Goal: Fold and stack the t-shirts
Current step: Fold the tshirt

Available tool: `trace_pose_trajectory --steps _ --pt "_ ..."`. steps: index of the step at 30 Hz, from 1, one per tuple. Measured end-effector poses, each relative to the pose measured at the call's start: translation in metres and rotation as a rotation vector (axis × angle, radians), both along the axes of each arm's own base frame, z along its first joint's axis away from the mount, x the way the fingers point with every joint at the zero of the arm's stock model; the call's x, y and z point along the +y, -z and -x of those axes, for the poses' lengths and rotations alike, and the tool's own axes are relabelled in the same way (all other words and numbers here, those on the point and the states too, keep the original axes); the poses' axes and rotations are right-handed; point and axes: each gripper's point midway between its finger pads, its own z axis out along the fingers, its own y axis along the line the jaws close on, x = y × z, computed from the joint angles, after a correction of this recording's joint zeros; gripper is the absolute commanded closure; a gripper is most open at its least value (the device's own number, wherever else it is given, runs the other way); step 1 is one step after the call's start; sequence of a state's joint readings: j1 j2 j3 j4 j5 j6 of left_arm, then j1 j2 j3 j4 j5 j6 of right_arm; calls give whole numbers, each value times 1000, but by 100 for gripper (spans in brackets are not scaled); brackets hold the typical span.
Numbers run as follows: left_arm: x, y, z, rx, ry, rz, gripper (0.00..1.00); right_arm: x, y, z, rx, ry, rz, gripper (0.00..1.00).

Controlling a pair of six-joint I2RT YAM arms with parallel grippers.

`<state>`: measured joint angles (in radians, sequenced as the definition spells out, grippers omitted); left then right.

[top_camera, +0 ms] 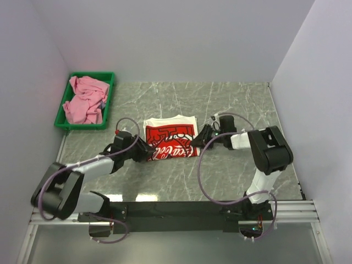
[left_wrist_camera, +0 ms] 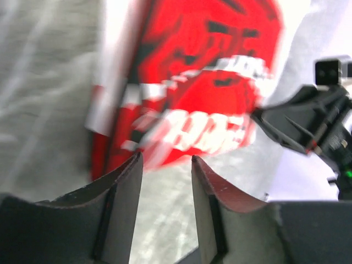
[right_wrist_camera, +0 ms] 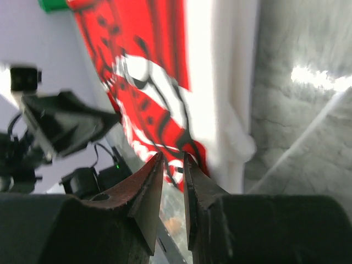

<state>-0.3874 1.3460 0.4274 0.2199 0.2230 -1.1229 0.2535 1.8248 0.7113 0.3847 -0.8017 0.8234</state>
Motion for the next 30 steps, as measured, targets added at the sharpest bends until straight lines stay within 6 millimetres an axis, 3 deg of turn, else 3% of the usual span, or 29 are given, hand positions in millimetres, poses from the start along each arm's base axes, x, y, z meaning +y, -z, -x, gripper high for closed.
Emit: trace_pose_trajectory --steps 2,5,8,11,13,16,19,23,25,30 --pt "-3 -19 1 -44 7 13 50 -5 -15 -10 -43 8 17 71" --pt "-2 -57 -17 -141 -13 15 49 -2 -47 -31 -137 7 14 72" --pt "-3 -95 -54 -244 -30 18 50 4 -80 -61 -231 15 -2 72" --pt "-5 -111 -97 -292 -37 5 56 10 -106 -90 -304 34 -32 72" --pt "-7 -106 -126 -302 -32 -5 57 13 -110 -107 -322 53 -55 72" --pt "-8 -77 -151 -268 -22 -28 59 15 -93 -127 -284 84 -66 71" --pt "-3 -35 -161 -193 -18 -54 59 14 -59 -139 -208 110 -62 72" --pt "15 1 -166 -128 -43 -57 59 10 -8 -140 -84 143 -43 72" --pt "24 6 -169 -122 -65 -27 59 6 7 -140 -34 164 -51 71" --pt "38 6 -171 -139 -104 47 57 -5 6 -147 -43 194 -68 71"
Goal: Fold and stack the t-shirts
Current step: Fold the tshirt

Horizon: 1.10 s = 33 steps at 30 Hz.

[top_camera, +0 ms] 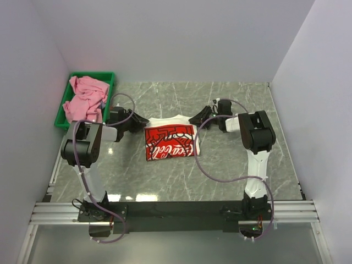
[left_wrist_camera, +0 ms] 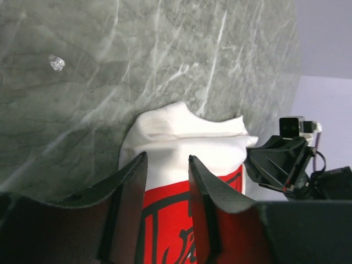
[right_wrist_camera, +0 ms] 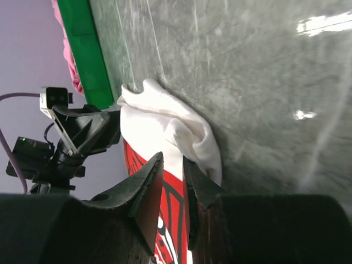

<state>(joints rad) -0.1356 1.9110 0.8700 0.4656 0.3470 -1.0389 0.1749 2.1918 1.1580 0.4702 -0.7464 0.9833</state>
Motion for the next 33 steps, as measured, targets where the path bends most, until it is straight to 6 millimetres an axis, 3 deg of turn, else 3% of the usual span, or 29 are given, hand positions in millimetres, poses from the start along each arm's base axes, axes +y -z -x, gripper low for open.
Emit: trace_pose_trajectory --steps 5,7,10,11,14,17,21,25,29,33 --pt "2 -11 4 -11 6 12 48 -13 -9 2 -13 3 61 69" --pt "3 -28 8 -25 8 -3 39 -18 -21 6 -27 0 109 62" --pt "11 -74 14 -85 3 -52 20 -30 -56 12 -90 -8 215 53" --pt "13 -90 15 -113 2 -67 20 -32 -64 12 -107 -7 234 51" --pt "26 -156 18 -241 -24 -149 1 -44 -90 21 -165 -12 339 46" --pt "46 -210 36 -351 -78 -255 1 -56 -95 36 -164 -22 438 46" --pt "73 -241 69 -413 -139 -390 1 -65 -78 58 -109 -62 549 45" --pt "97 -235 99 -398 -188 -509 1 -68 -54 84 -25 -120 615 45" --pt "116 -198 127 -328 -205 -605 1 -64 -38 93 13 -167 652 46" --pt "123 -174 140 -275 -200 -650 1 -51 -18 101 53 -222 667 46"
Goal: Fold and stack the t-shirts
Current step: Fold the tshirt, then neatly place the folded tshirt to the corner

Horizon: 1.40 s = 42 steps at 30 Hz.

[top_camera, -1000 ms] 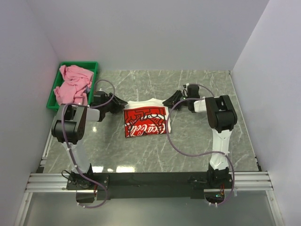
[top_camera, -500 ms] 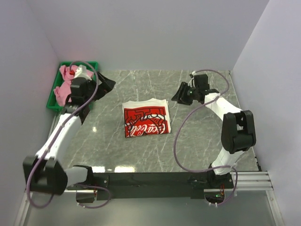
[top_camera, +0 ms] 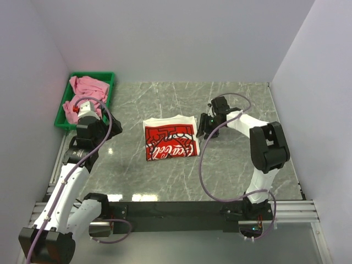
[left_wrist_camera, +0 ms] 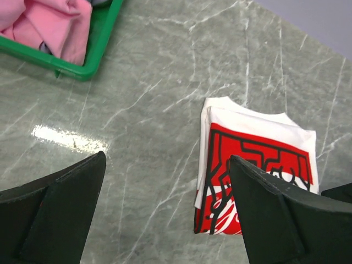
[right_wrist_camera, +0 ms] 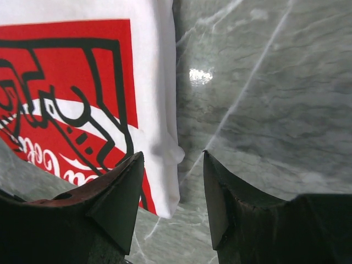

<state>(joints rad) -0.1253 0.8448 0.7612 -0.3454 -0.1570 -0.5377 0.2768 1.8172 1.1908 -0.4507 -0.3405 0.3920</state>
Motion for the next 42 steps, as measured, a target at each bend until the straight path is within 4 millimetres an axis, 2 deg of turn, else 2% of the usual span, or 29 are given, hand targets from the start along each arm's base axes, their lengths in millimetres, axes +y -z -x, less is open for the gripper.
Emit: trace_pose_trajectory --steps 5,10,13,14,16,17,19,23,28,30,33,34,37,38,42 --pt "1 4 2 12 -2 -6 1 15 13 6 37 -37 10 46" --pt "2 4 2 16 -4 -8 1 32 16 -10 23 -65 22 50" --pt "2 4 2 14 -7 -10 1 39 24 -14 32 -78 41 60" --pt "3 4 2 13 -9 -11 1 40 25 -14 31 -81 46 68" --pt "4 3 3 9 -14 -13 0 40 27 -12 34 -89 69 77" --pt "4 2 3 7 -14 -14 0 40 28 -11 36 -95 80 89" --pt "5 0 4 0 -17 -15 1 37 30 -10 34 -100 105 98" --pt "5 -4 5 -13 -17 -14 1 27 28 -12 27 -105 183 100" --pt "5 -6 6 -21 -17 -13 1 -13 25 -27 26 -63 316 100" --pt "5 -6 6 -21 -18 -16 1 -38 23 -43 27 -20 369 100" --pt "6 -5 5 -17 -17 -22 1 -87 19 -74 11 67 456 99" --pt "6 -3 5 -11 -16 -26 1 -106 17 -84 4 101 492 95" --pt "6 2 3 7 -14 -31 1 -163 10 -107 -9 216 579 76" --pt "6 4 3 15 -14 -32 1 -177 8 -108 -8 244 593 66" --pt "6 9 2 34 -14 -34 1 -231 -7 -106 -7 415 589 48"
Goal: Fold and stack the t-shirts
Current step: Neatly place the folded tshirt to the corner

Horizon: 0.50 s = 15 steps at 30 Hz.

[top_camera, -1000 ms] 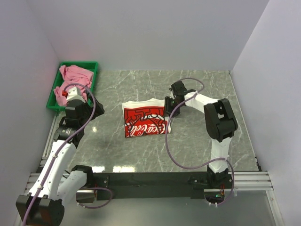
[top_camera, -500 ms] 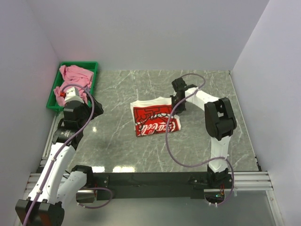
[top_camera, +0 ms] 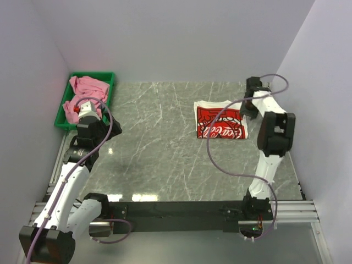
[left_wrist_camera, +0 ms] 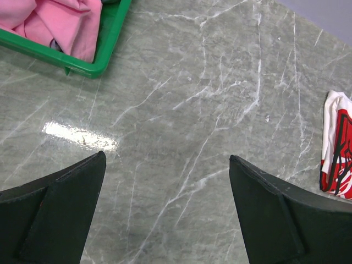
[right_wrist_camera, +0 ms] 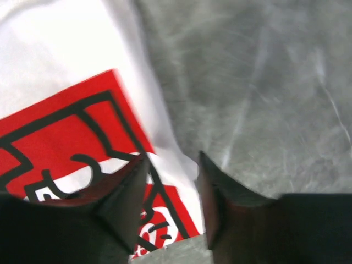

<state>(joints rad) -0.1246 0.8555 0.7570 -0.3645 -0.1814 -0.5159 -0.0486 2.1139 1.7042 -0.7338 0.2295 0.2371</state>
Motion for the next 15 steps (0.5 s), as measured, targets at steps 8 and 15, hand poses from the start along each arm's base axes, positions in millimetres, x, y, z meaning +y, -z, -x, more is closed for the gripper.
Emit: trace_pose_trajectory --steps 8,15 --pt "0 0 0 1 0 0 1 31 -44 67 -241 234 -300 28" --pt "0 -1 1 -5 0 1 1 91 -15 106 -366 497 -636 28"
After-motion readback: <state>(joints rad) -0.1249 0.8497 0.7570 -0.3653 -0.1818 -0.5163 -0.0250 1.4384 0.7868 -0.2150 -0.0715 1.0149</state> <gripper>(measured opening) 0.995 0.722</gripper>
